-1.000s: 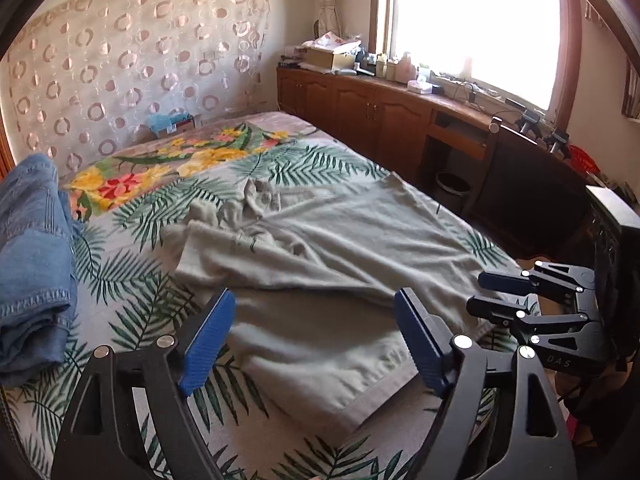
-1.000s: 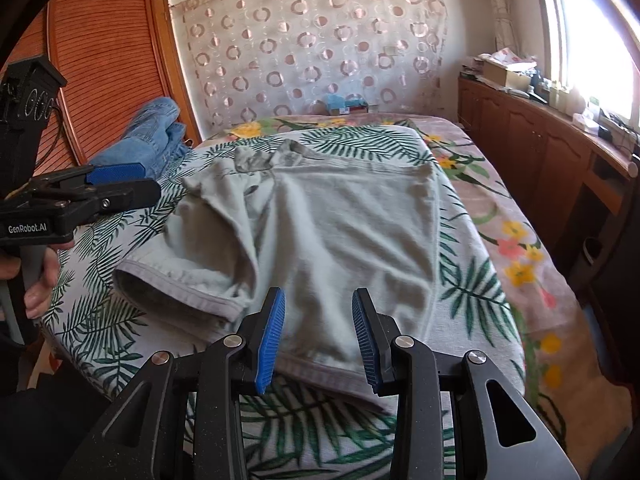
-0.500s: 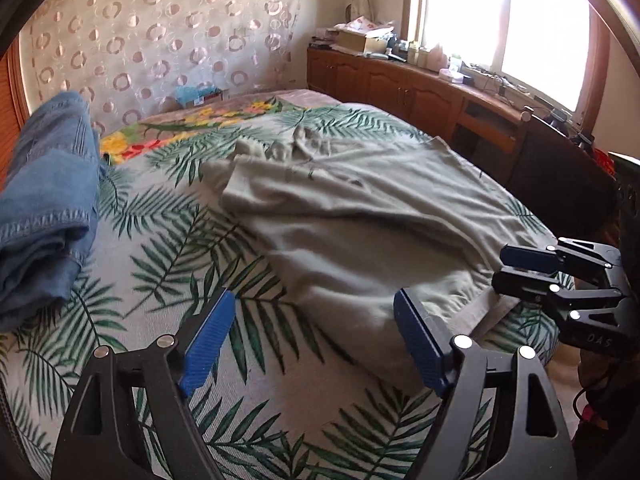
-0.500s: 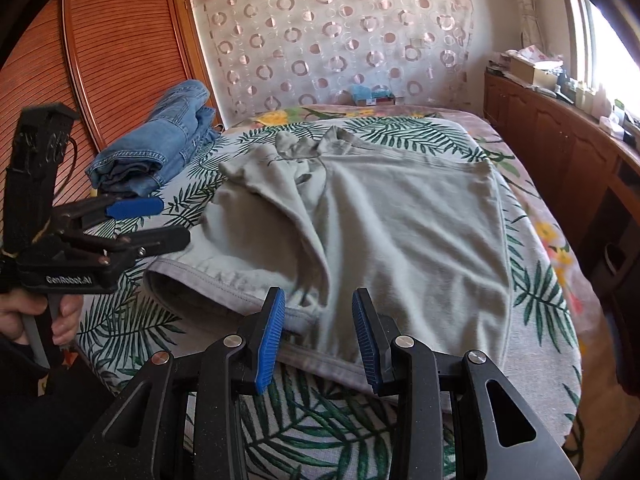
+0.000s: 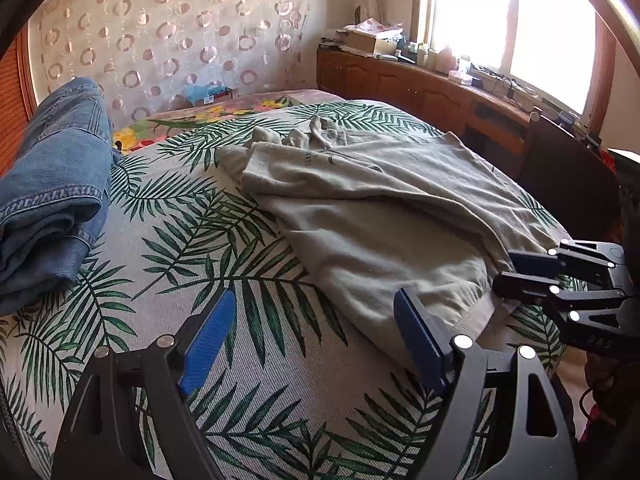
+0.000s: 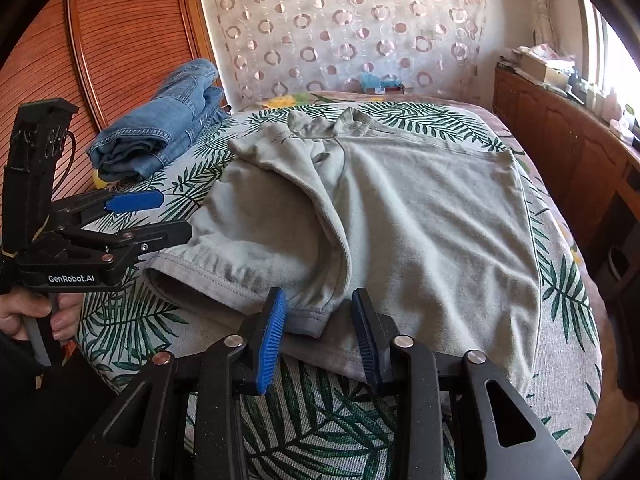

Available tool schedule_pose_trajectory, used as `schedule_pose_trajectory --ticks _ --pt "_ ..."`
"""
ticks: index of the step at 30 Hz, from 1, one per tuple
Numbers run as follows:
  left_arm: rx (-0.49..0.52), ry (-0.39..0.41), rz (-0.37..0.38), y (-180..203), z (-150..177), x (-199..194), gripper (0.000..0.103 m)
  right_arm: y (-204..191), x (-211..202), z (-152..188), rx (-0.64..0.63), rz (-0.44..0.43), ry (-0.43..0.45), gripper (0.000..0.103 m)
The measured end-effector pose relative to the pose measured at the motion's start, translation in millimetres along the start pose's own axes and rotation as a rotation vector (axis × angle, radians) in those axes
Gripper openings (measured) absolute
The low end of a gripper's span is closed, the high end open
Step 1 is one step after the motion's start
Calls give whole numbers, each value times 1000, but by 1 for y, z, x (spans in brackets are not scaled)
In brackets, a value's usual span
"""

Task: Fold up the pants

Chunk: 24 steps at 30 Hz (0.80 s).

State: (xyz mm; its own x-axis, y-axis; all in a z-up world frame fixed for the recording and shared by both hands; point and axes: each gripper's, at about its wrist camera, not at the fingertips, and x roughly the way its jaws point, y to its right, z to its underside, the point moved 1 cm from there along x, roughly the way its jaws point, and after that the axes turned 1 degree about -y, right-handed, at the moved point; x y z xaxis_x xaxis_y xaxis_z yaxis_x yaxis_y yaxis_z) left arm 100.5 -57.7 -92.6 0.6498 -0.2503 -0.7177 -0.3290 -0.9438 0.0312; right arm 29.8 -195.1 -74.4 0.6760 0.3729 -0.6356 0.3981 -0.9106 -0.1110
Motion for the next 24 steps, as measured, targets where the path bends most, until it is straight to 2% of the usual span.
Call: schedule_pose_trajectory --ticks 2,5,13,24 --pt "-1 5 1 1 0 -3 82 -3 -1 1 0 -6 5 10" --pt "2 19 9 2 -1 -10 82 -2 -7 1 0 -16 32 7" --pt "18 46 22 11 -5 -20 82 15 -45 2 29 -8 117 5" --pt "69 33 45 33 -18 -11 82 35 -80 20 61 59 117 5"
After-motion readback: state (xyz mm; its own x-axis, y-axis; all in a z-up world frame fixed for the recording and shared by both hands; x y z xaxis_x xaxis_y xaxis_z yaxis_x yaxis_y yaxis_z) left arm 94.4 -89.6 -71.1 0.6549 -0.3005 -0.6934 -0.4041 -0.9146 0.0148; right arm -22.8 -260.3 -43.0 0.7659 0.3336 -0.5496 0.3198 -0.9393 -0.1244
